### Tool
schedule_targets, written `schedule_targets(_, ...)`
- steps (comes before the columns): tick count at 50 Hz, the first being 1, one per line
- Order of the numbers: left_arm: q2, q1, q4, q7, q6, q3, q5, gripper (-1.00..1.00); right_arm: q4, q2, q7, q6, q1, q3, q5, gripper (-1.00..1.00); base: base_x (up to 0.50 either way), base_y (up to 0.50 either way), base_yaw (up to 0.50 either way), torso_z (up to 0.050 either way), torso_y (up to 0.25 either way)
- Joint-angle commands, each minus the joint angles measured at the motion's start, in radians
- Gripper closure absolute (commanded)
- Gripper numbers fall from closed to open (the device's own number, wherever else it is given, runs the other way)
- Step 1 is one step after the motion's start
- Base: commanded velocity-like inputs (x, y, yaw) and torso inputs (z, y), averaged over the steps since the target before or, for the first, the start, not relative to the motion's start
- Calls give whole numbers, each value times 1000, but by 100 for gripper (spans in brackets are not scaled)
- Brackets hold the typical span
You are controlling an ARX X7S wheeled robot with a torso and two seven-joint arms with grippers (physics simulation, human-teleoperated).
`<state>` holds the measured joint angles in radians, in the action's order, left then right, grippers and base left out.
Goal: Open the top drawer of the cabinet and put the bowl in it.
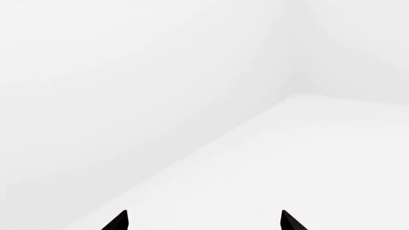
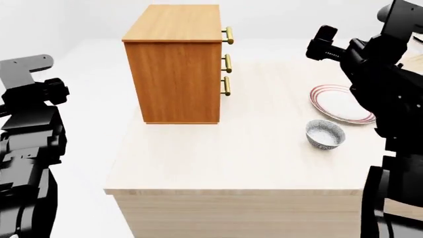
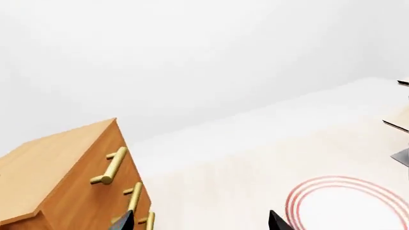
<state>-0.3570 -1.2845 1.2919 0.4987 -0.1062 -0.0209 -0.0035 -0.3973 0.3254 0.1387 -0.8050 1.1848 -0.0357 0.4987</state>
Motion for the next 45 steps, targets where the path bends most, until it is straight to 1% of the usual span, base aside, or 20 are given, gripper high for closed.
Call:
schedule_targets(1, -7, -20, 17, -5, -25, 4, 2, -100, -204, -2, -37, -35, 105, -3, 11, -100, 0, 0, 0, 0, 0)
schedule_targets(8, -9, -26, 17, 0, -27, -1, 5, -100, -209, 5, -34, -57, 102, -12, 22, -100, 80, 0, 0, 0, 0)
schedule_targets(21, -11, -17, 17, 2, -35, 15, -2, -100, -192, 12, -9, -63, 98, -40, 36, -100, 500, 0, 0, 0, 0)
schedule_targets(45, -14, -25, 17, 10, -35, 17, 3, -100, -200, 14, 1, -62, 101, -48, 43, -100, 500, 0, 0, 0, 0)
